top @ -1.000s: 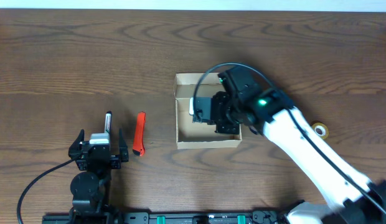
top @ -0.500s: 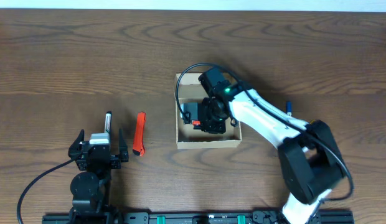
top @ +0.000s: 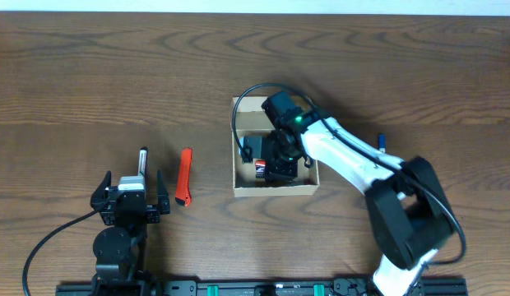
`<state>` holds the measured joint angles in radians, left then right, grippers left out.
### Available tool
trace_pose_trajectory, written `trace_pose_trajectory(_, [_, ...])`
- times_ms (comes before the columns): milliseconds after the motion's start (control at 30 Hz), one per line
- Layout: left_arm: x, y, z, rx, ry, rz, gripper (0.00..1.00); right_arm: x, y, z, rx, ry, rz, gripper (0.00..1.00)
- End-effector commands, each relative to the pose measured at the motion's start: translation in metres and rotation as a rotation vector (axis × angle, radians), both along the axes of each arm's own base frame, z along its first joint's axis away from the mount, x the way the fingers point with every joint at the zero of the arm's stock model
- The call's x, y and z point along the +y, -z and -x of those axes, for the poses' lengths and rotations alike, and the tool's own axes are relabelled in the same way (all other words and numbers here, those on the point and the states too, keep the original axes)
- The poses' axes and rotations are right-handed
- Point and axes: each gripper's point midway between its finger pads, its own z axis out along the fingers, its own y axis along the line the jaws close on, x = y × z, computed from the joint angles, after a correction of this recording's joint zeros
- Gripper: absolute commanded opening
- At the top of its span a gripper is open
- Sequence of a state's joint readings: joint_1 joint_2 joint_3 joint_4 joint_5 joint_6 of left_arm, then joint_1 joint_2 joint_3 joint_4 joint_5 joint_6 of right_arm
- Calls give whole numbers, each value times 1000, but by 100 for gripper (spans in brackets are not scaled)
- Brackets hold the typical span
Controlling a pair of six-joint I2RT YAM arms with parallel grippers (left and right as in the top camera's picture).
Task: Pack container
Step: 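Lift the red stapler and lower it into the cardboard box, then move right gripper to the blue marker and grasp it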
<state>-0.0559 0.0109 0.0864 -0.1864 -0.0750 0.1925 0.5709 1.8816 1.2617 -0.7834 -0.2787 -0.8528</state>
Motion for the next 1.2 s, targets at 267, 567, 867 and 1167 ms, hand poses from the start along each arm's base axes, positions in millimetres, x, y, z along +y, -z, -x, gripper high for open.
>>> trace_pose_trajectory(267, [-1,14,0,31,9,-17,95,-78,-152,-68,-322,896,-113,84])
trace_pose_trajectory(567, [-1,14,0,31,9,-17,95,-272,-154,-38,-175,1813,0,79])
trace_pose_trajectory(867, [-1,14,0,31,9,-17,95,-301,-135,-5,-37,1872,104,84])
trace_pose_trajectory(1167, [-1,14,0,30,9,-17,95,-294,-78,-28,58,1794,135,82])
